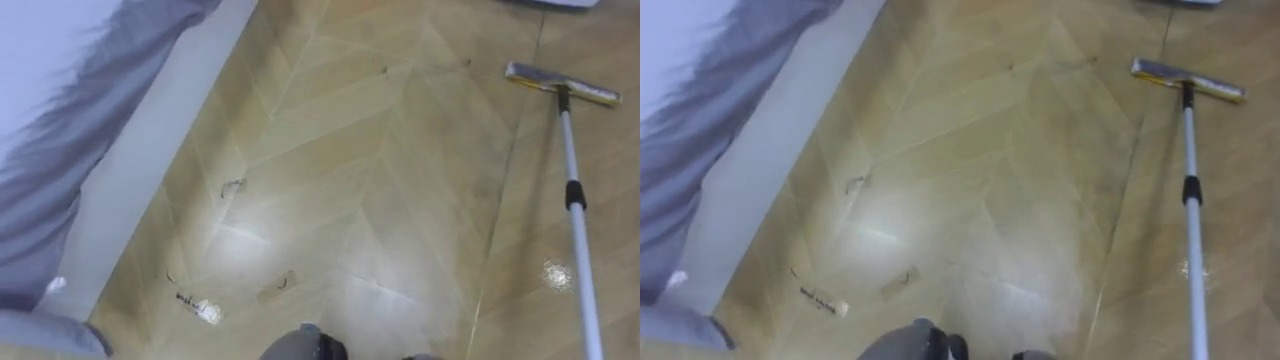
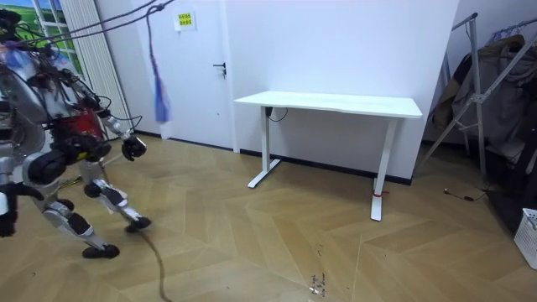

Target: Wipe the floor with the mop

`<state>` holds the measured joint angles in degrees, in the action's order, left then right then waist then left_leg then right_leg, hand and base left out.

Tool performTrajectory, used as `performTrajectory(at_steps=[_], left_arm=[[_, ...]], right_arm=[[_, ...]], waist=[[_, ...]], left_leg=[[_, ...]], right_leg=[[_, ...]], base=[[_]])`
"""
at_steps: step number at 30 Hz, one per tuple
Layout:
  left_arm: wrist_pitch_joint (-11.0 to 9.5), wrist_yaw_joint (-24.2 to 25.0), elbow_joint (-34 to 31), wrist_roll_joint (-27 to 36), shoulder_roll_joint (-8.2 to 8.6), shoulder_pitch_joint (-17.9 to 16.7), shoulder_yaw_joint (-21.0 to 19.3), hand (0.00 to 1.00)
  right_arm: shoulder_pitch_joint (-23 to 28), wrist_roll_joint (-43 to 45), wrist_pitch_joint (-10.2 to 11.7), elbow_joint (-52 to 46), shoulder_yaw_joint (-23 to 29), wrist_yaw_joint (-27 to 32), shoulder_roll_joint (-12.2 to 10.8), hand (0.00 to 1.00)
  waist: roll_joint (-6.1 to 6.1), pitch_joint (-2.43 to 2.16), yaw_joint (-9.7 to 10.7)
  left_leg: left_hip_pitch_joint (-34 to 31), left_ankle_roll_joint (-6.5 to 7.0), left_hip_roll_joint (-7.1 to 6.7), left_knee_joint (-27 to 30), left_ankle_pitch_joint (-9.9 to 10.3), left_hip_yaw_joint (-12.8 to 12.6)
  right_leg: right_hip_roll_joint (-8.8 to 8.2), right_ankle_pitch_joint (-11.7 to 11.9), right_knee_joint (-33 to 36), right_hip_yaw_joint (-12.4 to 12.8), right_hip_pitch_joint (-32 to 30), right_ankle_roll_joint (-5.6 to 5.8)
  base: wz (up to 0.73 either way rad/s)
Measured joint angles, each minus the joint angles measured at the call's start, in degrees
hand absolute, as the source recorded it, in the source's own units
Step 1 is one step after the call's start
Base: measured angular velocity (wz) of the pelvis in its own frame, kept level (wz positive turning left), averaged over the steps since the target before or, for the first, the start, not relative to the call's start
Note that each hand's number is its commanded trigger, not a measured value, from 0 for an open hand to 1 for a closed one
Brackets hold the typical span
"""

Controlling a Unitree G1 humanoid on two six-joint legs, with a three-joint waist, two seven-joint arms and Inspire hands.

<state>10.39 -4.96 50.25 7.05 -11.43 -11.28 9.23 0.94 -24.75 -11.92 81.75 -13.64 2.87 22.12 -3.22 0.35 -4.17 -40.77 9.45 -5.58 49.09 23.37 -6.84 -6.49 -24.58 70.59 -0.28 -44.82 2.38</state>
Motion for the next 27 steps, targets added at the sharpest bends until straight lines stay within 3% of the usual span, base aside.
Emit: performTrajectory(at_steps=[1,2,3,4,5,7,8,9,11,13,14,15,17,18,19,20,22,25,27], left_arm=[[0.03,-0.25,0.02,-0.44,0.11,-0.06,0.04,0.0],[0.31,-0.72,0.09,-0.43,0.36,-0.07,0.07,0.0],[0.55,-0.89,0.14,-0.39,0.42,-0.09,0.06,0.0],[1.36,-1.11,0.41,-0.37,0.49,-0.16,0.04,0.0],[2.44,-1.24,0.68,-0.36,0.56,-0.33,0.01,0.0],[3.19,-1.24,0.73,0.05,0.87,-0.88,0.11,0.0],[3.34,-1.25,0.78,0.06,0.84,-0.84,-0.06,0.0],[3.33,-1.38,0.9,0.12,0.8,-0.79,-0.12,0.0],[3.24,-2.31,1.44,0.32,0.86,-0.74,0.07,0.0],[3.01,-2.38,1.24,0.2,0.78,-0.48,0.03,0.0],[2.32,-2.41,1.14,0.18,0.73,0.08,-0.23,0.0],[2.02,-2.44,1.04,0.18,0.67,0.1,-0.24,0.0],[1.75,-2.38,0.14,0.2,0.43,-0.55,-0.17,0.0],[1.74,-2.33,0.01,0.16,0.29,-0.75,-0.15,0.0],[1.73,-2.27,-0.06,0.18,0.15,-1.11,-0.12,0.0],[1.74,-2.1,0.01,0.29,0.06,-1.2,-0.03,0.0],[1.61,-1.24,0.24,0.25,0.09,-0.48,0.27,0.0],[1.09,0.46,0.5,0.13,0.03,-0.44,0.34,0.0],[0.76,0.98,0.68,-0.06,0.05,-0.44,-0.02,0.0]], right_arm=[[0.82,-0.01,0.36,0.0,0.18,0.29,-1.01,1.0],[1.56,-0.01,0.54,-0.04,0.4,0.53,-1.84,1.0],[1.84,0.03,0.54,-0.13,0.68,0.79,-2.28,1.0],[2.22,0.32,0.51,-0.25,1.32,1.02,-3.03,1.0],[2.72,0.41,0.38,-0.3,1.33,1.21,-3.63,1.0],[3.17,0.51,-0.15,-0.37,1.52,1.4,-3.88,1.0],[2.0,0.68,-0.3,-0.37,1.53,1.56,-3.89,1.0],[1.03,0.89,-0.43,-0.3,1.69,1.57,-3.88,1.0],[-4.64,2.35,-1.77,0.68,1.78,1.65,-3.68,1.0],[-9.66,2.59,-2.39,0.62,1.67,1.46,-3.36,1.0],[-13.38,2.37,-2.52,0.53,1.54,1.38,-3.02,1.0],[-14.86,2.27,-2.49,0.39,1.53,1.34,-2.82,1.0],[-19.07,1.4,-2.53,-1.32,1.54,1.06,-1.72,1.0],[-19.55,1.2,-2.52,-1.71,1.55,0.95,-1.54,1.0],[-20.33,0.79,-2.56,-1.74,1.58,0.5,-1.31,1.0],[-20.65,0.57,-2.75,-1.68,2.18,-0.17,-1.18,1.0],[-20.11,-0.07,-3.18,-1.16,3.11,-0.86,-1.23,1.0],[-17.1,-0.9,-1.7,-0.09,2.34,-1.85,-0.93,1.0],[-15.11,-1.01,-1.02,0.58,1.66,-2.09,-0.46,1.0]], waist=[[-0.6,0.04,0.71],[-1.32,-0.08,1.51],[-1.31,-0.08,1.71],[-1.09,0.0,2.01],[-0.97,0.08,2.34],[-1.17,0.06,2.18],[-1.18,0.17,2.07],[-1.12,0.22,2.05],[-0.6,0.54,1.36],[1.16,0.56,0.69],[2.28,1.11,0.06],[2.93,1.23,-0.57],[4.36,1.73,-2.66],[4.37,1.63,-3.09],[5.29,1.49,-3.82],[5.69,1.14,-3.74],[5.82,1.36,-3.89],[4.87,1.4,-3.81],[4.32,1.57,-3.93]], left_leg=[[1.13,-0.25,0.0,-1.48,0.42,0.32],[2.19,-0.49,0.04,-2.28,0.94,0.97],[2.87,-0.66,0.03,-2.66,1.24,1.01],[4.74,-1.18,0.06,-3.25,2.27,1.0],[6.93,-1.83,0.13,-3.14,3.68,1.23],[9.47,-3.27,1.15,-1.75,5.98,1.61],[9.3,-4.19,2.31,1.91,6.44,1.43],[8.96,-4.43,3.02,4.47,6.31,1.05],[6.84,-7.77,5.36,15.07,3.86,0.66],[4.34,-8.92,5.67,18.41,2.46,1.1],[0.9,-8.93,5.81,17.4,2.47,1.31],[-0.9,-8.97,5.85,16.21,2.45,1.33],[-6.36,-10.29,5.86,5.35,0.86,2.78],[-7.19,-9.65,5.77,3.66,-1.75,2.74],[-7.77,-8.91,5.63,1.3,-5.78,2.82],[-6.74,-7.2,5.35,0.6,-8.0,2.39],[-5.38,-5.16,4.72,0.67,-7.6,2.25],[-3.29,-4.14,3.74,0.76,-5.36,2.08],[-1.74,-3.55,2.95,0.72,-4.07,1.46]], right_leg=[[0.82,0.07,-4.81,-0.21,-2.31,-0.19],[1.04,0.76,-11.03,-0.95,-3.79,-1.12],[1.08,1.35,-14.04,-1.07,-4.26,-1.47],[1.52,3.41,-20.14,-1.56,-4.43,-2.4],[1.62,6.19,-21.91,-1.92,-3.64,-3.14],[1.87,6.56,-21.19,-3.48,-0.75,-3.94],[2.47,5.46,-19.74,-3.9,0.26,-5.56],[2.85,4.45,-18.82,-4.02,0.64,-5.94],[4.95,1.1,-15.95,-3.68,2.53,-7.31],[5.37,-0.85,-14.21,-2.4,2.77,-7.92],[5.71,-1.54,-13.64,-1.81,2.77,-7.87],[5.94,-1.7,-13.58,-1.55,2.78,-7.91],[6.63,-2.52,-14.1,-1.32,4.55,-7.85],[6.52,-3.08,-14.04,-1.22,5.2,-7.68],[6.2,-4.23,-14.07,-0.98,6.51,-7.12],[5.72,-5.3,-14.09,-1.26,7.62,-6.31],[4.58,-6.2,-15.06,-2.45,9.4,-5.55],[2.35,-6.37,-15.73,-5.3,12.38,-5.01],[0.81,-6.06,-14.23,-6.2,13.23,-3.77]], base=[[0.03],[0.0],[0.0],[-0.04],[-0.04],[-0.04],[-0.13],[-0.19],[-0.35],[-0.24],[-0.1],[-0.27],[-0.3],[-0.04],[0.14],[0.25],[0.28],[0.07],[0.0]])
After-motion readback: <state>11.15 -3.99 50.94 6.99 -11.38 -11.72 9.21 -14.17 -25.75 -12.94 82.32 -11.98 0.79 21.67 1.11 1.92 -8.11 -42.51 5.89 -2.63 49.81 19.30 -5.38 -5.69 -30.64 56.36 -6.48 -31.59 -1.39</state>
